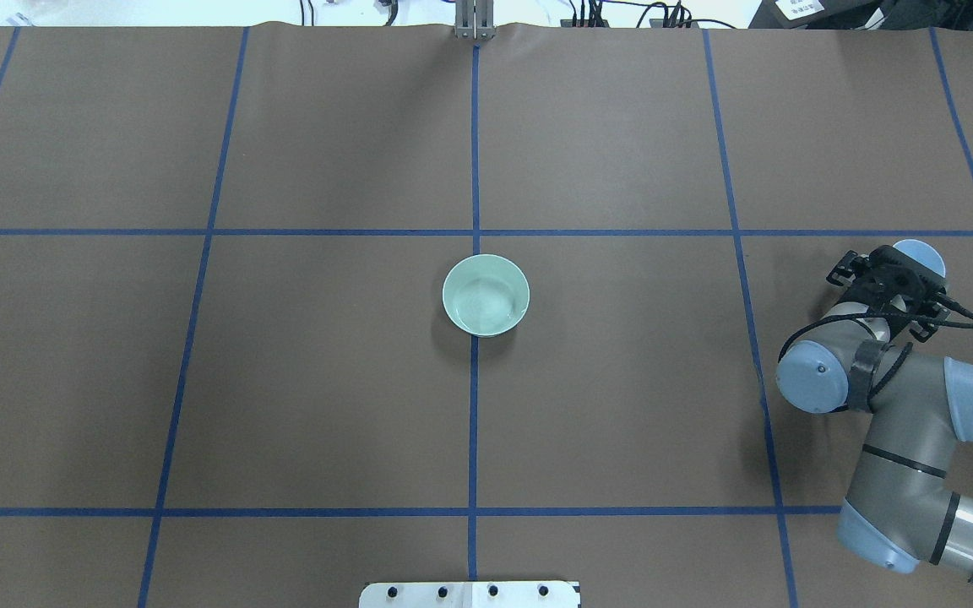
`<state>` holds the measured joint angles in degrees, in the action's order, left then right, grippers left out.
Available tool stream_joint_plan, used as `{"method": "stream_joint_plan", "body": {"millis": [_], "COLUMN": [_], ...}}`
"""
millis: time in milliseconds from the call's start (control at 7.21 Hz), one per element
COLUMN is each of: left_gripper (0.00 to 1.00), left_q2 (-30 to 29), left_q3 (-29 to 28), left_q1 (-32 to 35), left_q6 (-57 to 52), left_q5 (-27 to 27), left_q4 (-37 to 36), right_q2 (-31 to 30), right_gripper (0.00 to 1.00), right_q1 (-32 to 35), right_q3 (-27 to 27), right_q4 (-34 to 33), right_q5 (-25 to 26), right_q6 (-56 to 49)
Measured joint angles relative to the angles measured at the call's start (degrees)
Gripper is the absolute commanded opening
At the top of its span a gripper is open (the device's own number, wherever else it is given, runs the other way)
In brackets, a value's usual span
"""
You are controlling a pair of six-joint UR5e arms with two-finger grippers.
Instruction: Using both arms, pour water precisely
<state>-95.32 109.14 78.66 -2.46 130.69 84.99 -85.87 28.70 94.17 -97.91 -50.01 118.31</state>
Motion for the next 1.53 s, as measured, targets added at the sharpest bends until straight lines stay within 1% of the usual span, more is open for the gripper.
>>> {"method": "stream_joint_plan", "body": {"millis": [139, 416, 693, 832, 1109, 1248, 1526], "left_gripper": [1.0, 1.0, 1.0, 1.0, 1.0, 1.0, 1.0], "left_q2": [0.0, 0.0, 0.4, 0.8, 1.2, 1.3, 1.3], "left_q3": [0.0, -0.1, -0.2, -0.3, -0.5, -0.5, -0.6], "left_q1": [0.0, 0.0, 0.1, 0.2, 0.6, 0.8, 0.8], "left_q6": [0.0, 0.0, 0.0, 0.0, 0.1, 0.1, 0.1], "left_q5": [0.0, 1.5, 2.6, 2.8, 2.9, 2.9, 2.9], "left_q4": [0.0, 0.0, 0.1, 0.2, 0.2, 0.2, 0.2], "right_q2": [0.3, 0.6, 0.8, 0.9, 1.0, 0.8, 0.6], "right_gripper": [0.0, 0.0, 0.0, 0.0, 0.0, 0.0, 0.0], "right_q1": [0.5, 1.4, 2.1, 2.2, 2.3, 2.2, 1.7], "right_q3": [-0.3, -0.4, 0.1, 0.8, 4.5, 5.7, 5.0], "right_q4": [0.0, 0.0, 0.6, 0.8, 2.3, 6.5, 20.4], "right_q5": [0.6, 1.8, 4.0, 5.2, 6.1, 6.1, 6.2], "right_q6": [0.1, 0.1, -0.1, -0.2, -1.3, -4.4, -18.1]}}
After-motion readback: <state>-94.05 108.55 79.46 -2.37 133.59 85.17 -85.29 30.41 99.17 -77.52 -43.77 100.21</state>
